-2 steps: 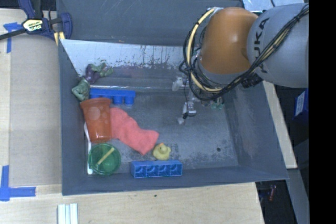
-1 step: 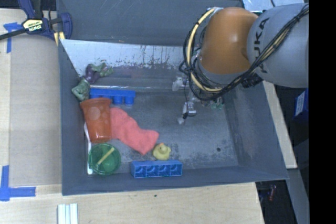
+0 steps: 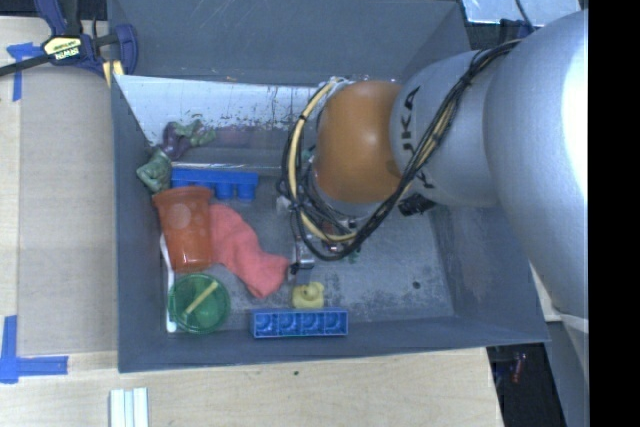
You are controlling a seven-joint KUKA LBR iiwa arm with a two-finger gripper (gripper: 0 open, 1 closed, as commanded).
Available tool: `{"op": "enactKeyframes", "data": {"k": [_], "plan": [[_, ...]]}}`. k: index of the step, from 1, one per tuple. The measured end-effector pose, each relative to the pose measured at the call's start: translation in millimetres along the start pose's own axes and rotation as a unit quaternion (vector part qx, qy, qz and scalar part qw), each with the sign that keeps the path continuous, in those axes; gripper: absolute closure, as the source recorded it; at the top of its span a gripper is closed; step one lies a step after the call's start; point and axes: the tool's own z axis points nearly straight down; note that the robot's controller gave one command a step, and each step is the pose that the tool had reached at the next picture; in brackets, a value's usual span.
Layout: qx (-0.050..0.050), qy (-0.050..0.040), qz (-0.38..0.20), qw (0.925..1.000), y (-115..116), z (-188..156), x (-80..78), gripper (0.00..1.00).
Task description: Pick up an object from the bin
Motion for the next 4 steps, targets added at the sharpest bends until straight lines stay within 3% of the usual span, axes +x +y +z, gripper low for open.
{"op": "enactKeyframes", "data": {"k": [1,2,3,4], "plan": [[0.001,-0.0024,-0.002,1.0000,35,29,8.3,0.00],[0.000,-0.0034,-0.002,1.0000,31,6,13.5,0.00],[0.000,-0.0038,0.011,0.9999,48,-3,40.3,1.00],[0.000,-0.0038,0.011,0.9999,48,-3,40.3,1.00]]}}
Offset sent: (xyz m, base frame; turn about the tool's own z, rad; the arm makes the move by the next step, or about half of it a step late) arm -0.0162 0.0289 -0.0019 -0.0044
